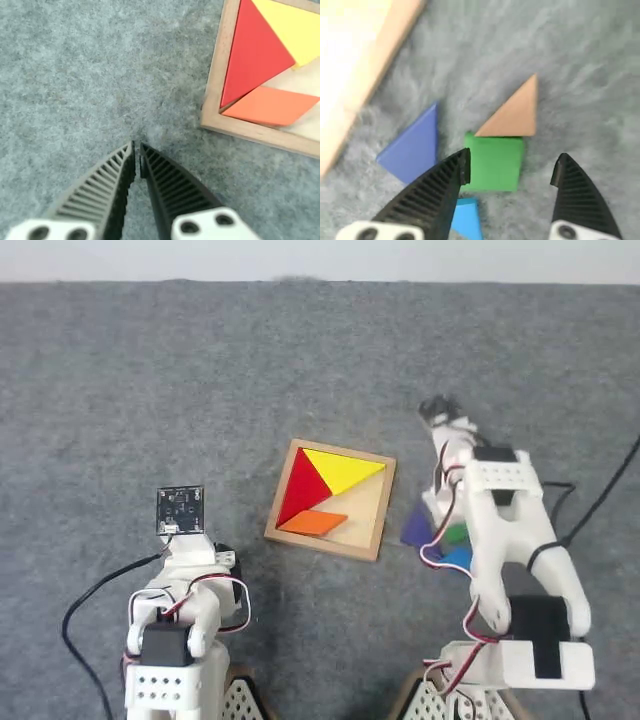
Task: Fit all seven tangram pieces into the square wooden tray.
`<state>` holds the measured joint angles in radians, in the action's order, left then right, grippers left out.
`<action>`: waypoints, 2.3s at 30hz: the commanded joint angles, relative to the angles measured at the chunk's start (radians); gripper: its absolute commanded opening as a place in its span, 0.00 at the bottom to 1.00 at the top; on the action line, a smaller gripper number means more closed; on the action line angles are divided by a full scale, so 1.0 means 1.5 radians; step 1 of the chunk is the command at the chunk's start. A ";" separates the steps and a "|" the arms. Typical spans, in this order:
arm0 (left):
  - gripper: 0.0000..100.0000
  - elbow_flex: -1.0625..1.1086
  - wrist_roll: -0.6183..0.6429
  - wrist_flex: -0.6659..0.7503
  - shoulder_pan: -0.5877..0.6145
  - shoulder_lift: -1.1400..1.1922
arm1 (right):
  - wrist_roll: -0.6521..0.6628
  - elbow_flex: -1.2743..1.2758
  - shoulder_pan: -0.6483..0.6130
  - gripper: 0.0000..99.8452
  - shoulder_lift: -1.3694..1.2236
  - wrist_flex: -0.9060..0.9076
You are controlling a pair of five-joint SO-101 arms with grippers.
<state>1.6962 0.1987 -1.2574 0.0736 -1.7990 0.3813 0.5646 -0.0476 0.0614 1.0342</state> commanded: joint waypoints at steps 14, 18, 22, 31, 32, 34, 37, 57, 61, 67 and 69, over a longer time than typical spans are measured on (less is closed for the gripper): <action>0.01 -0.009 -0.010 -0.003 0.004 -0.013 | -0.238 -0.275 -0.001 0.28 -0.278 0.042; 0.01 -0.009 -0.010 -0.003 0.004 -0.013 | -0.236 -0.275 0.002 0.24 -0.296 0.050; 0.01 -0.009 -0.010 -0.003 0.004 -0.013 | -0.236 -0.274 0.001 0.18 -0.296 0.050; 0.01 -0.009 -0.010 -0.003 0.004 -0.013 | -0.235 -0.276 -0.001 0.13 -0.290 0.067; 0.01 -0.009 -0.010 -0.003 0.004 -0.013 | -0.235 -0.276 -0.002 0.12 -0.289 0.070; 0.01 -0.009 -0.010 -0.003 0.004 -0.013 | -0.235 -0.276 -0.004 0.12 -0.284 0.070; 0.01 -0.009 -0.010 -0.003 0.004 -0.013 | -0.235 -0.271 -0.011 0.12 -0.254 0.071; 0.01 -0.009 -0.010 -0.003 0.004 -0.013 | -0.216 -0.161 -0.056 0.24 -0.146 0.059; 0.01 -0.009 -0.010 -0.003 0.004 -0.013 | -0.216 -0.167 -0.054 0.23 -0.185 0.049; 0.01 -0.009 -0.010 -0.003 0.004 -0.013 | -0.216 -0.185 -0.046 0.09 -0.205 0.051; 0.01 -0.009 -0.010 -0.003 0.004 -0.013 | -0.216 -0.185 -0.044 0.09 -0.194 0.052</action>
<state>1.6962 0.1987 -1.2574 0.0736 -1.7990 0.0437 0.3284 -0.1151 -0.2624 1.1170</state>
